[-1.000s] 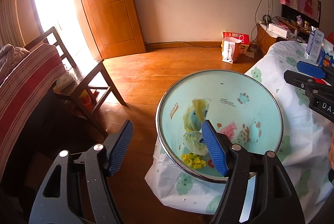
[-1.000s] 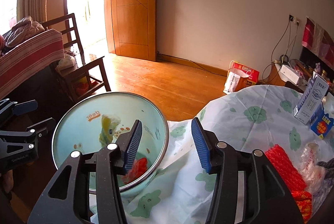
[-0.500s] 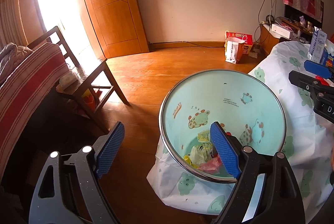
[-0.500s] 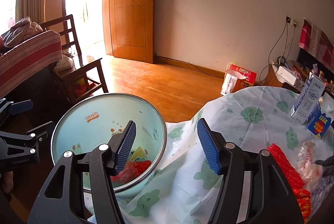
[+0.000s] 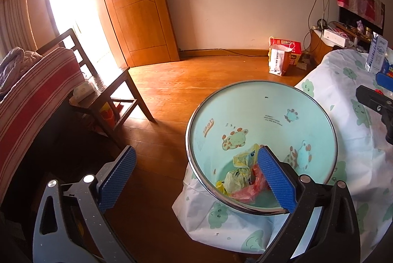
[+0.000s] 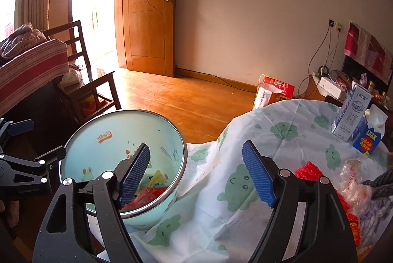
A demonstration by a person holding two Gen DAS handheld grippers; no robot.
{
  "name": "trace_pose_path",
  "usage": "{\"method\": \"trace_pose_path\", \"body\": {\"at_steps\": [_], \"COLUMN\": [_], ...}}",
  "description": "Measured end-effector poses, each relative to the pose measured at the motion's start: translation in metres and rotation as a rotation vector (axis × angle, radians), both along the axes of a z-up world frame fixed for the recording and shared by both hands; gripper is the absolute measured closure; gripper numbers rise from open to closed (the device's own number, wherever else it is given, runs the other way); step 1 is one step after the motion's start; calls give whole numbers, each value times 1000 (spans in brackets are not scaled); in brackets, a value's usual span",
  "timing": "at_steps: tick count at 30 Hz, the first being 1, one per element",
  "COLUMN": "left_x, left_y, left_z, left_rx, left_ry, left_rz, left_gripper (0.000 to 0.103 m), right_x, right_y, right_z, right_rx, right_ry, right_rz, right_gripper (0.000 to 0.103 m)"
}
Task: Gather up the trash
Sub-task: 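Withdraw both tools from the bin back toward the table, then grasp the red-and-gold wrapper with the left tool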
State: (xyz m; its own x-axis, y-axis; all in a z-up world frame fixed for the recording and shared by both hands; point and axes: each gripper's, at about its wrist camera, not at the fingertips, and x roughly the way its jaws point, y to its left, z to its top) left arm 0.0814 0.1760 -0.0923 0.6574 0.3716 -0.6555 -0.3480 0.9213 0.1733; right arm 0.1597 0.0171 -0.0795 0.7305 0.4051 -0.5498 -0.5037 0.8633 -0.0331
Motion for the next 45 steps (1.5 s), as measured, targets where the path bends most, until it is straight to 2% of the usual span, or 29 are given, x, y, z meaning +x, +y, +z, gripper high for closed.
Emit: {"method": "trace_pose_path", "body": {"at_steps": [6,9,12,15,24,28,34,40,42,43,44,45], "left_x": [4,6,11,17,37,41,49,53,55,56,59,62], "left_y": [-32,-58,-87,-118,-190,-226,-277,-323,-333,-337,-339,-341], "left_z": [-4,-7,-13,-18,-20,-16,-12,-13,-16,-17,-18,-19], "left_rx": [17,24,-3,15,-4,5,23,39,41,38,26,6], "left_ry": [8,18,39,54,63,52,35,41,48,54,65,80], "left_rz": [-66,-127,-205,-263,-361,-433,-528,-632,-666,-679,-693,-707], "left_gripper": [6,6,6,6,6,6,6,6,8,17,35,43], "right_x": [-22,-34,-44,-54,-70,-75,-85,-90,-91,-91,-91,-92], "right_y": [-38,-70,-111,-157,-287,-329,-369,-384,-386,-387,-388,-387], "right_z": [15,19,20,16,-8,-20,-40,-49,-51,-51,-51,-51], "right_rx": [-27,-30,-30,-32,-54,-57,-30,18,43,53,62,70], "right_ry": [-41,-53,-54,-44,18,31,62,77,82,83,81,80], "right_rz": [-45,-89,-155,-241,-514,-585,-648,-665,-668,-667,-667,-665], "right_gripper": [18,17,17,17,17,17,17,17,17,17,17,17]}}
